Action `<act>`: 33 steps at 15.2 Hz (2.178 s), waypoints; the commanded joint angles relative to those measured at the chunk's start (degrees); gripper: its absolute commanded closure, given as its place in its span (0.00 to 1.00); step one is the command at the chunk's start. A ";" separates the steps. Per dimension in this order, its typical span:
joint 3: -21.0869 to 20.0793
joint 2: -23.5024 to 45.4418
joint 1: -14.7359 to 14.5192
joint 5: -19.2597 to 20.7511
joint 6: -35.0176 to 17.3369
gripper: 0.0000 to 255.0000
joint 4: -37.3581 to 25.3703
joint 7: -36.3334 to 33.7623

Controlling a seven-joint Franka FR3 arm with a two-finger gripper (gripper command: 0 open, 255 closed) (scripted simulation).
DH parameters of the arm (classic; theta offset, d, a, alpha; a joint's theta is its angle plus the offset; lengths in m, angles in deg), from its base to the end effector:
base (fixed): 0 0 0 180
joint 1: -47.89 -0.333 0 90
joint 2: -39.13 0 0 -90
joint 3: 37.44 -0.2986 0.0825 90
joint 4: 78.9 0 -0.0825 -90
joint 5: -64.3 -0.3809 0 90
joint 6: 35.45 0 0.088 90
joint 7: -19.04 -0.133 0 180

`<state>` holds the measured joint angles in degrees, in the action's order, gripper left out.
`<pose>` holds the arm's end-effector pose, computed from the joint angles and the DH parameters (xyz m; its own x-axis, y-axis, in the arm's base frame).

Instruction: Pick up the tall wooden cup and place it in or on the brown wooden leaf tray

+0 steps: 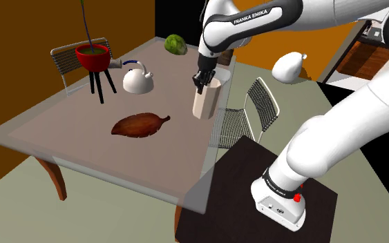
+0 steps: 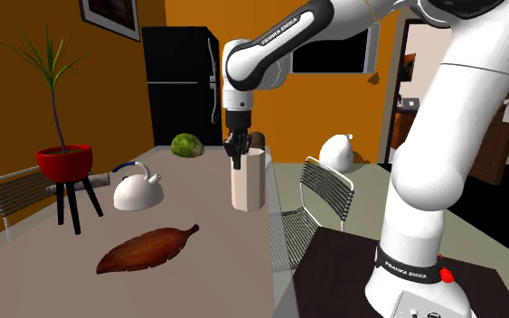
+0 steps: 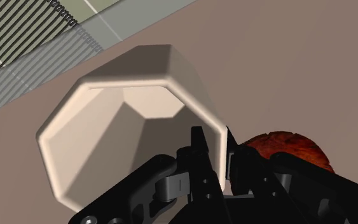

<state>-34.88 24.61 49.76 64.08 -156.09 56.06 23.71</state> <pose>0.4623 -0.0355 0.3881 1.0000 0.0036 0.0044 0.0037 -0.9999 -0.0142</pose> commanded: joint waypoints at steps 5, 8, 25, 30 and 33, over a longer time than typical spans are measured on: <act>-3.72 6.93 -2.73 -0.87 2.89 1.00 -9.92 -5.95; -5.40 11.17 -4.08 -0.85 4.67 1.00 -15.99 -9.04; -10.40 38.93 -12.27 2.80 18.78 1.00 -57.81 -22.51; -10.36 39.06 -12.17 2.84 15.00 1.00 -54.15 -22.54; -10.32 39.31 -12.13 2.89 12.81 1.00 -52.21 -22.57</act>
<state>-45.20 63.76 37.66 66.94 -142.58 3.40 1.21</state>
